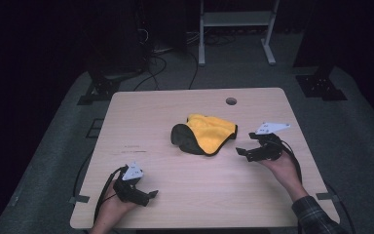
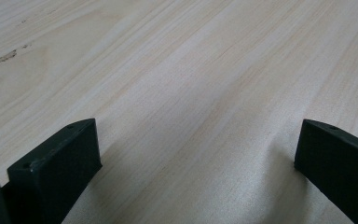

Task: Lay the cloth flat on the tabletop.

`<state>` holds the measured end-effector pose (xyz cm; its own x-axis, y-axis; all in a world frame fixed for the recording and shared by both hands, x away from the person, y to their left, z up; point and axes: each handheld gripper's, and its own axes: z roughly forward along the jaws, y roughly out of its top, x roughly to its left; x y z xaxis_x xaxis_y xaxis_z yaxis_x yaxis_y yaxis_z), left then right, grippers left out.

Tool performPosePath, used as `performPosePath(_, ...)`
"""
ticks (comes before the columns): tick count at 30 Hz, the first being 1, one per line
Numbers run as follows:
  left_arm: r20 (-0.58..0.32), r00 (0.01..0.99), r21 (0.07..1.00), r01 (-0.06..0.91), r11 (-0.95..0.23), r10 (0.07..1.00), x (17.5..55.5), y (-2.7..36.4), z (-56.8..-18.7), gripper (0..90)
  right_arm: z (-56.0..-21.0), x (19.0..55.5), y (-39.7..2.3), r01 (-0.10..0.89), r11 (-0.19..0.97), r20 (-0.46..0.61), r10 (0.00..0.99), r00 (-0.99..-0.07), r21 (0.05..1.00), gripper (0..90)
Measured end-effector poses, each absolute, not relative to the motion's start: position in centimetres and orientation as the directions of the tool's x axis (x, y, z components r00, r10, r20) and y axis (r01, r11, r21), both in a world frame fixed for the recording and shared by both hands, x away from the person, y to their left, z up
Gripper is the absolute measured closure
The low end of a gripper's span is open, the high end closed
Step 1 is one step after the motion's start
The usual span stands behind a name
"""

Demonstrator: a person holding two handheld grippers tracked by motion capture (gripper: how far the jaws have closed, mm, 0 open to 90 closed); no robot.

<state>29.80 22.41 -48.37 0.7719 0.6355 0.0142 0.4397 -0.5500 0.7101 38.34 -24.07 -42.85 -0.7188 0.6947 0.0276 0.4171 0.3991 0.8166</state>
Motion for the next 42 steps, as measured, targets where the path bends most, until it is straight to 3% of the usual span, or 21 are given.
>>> performPosePath(13, 0.013, 0.771, 0.711, 0.441, -0.548, 0.637, 29.8, 22.4, -48.4, 0.0, -44.1, 43.4, -22.0, 0.454, 0.398, 0.065, 0.691, -0.72, 0.797, 15.4)
performPosePath(15, 0.013, 0.771, 0.711, 0.441, -0.548, 0.637, 29.8, 22.4, -48.4, 0.0, -44.4, 43.9, -21.8, 0.439, 0.38, 0.06, 0.697, -0.714, 0.814, 20.8)
performPosePath(21, 0.013, 0.771, 0.711, 0.441, -0.548, 0.637, 29.8, 22.4, -48.4, 0.0, -45.2, 45.3, -21.2, 0.463, 0.382, 0.09, 0.686, -0.722, 0.8, 24.0)
performPosePath(25, 0.014, 0.772, 0.71, 0.44, -0.55, 0.636, 29.8, 22.4, -48.4, 0.0, -45.8, 45.9, -20.6, 0.475, 0.392, 0.1, 0.68, -0.727, 0.788, 33.5)
performPosePath(26, 0.014, 0.772, 0.71, 0.44, -0.55, 0.636, 29.8, 22.4, -48.4, 0.0, -46.0, 46.1, -20.4, 0.479, 0.391, 0.119, 0.665, -0.737, 0.786, 44.5)
performPosePath(28, 0.013, 0.771, 0.711, 0.44, -0.549, 0.636, 29.8, 22.4, -48.4, 0.0, -46.0, 46.1, -20.4, 0.48, 0.394, 0.121, 0.661, -0.74, 0.784, 48.6)
performPosePath(29, 0.013, 0.771, 0.711, 0.44, -0.549, 0.636, 29.8, 22.4, -48.4, 0.0, -46.0, 46.1, -20.2, 0.479, 0.397, 0.119, 0.66, -0.742, 0.783, 55.0)
performPosePath(30, 0.013, 0.771, 0.711, 0.44, -0.549, 0.636, 29.8, 22.4, -48.4, 0.0, -46.0, 45.9, -20.1, 0.474, 0.416, 0.114, 0.647, -0.754, 0.776, 69.6)
performPosePath(31, 0.014, 0.772, 0.71, 0.44, -0.55, 0.635, 29.8, 22.4, -48.4, 0.0, -45.9, 45.8, -20.1, 0.476, 0.418, 0.117, 0.644, -0.756, 0.774, 73.5)
performPosePath(32, 0.014, 0.772, 0.71, 0.44, -0.55, 0.635, 29.8, 22.4, -48.4, 0.0, -45.9, 45.8, -20.1, 0.476, 0.418, 0.117, 0.644, -0.756, 0.774, 73.5)
performPosePath(34, 0.013, 0.771, 0.711, 0.44, -0.548, 0.636, 29.8, 22.4, -48.4, 0.0, -45.5, 45.6, -20.2, 0.476, 0.401, 0.141, 0.631, -0.763, 0.783, 81.7)
performPosePath(42, 0.014, 0.771, 0.71, 0.44, -0.549, 0.636, 29.8, 22.4, -48.4, 0.0, -42.8, 43.6, -20.2, 0.425, 0.393, 0.132, 0.588, -0.798, 0.816, 83.0)
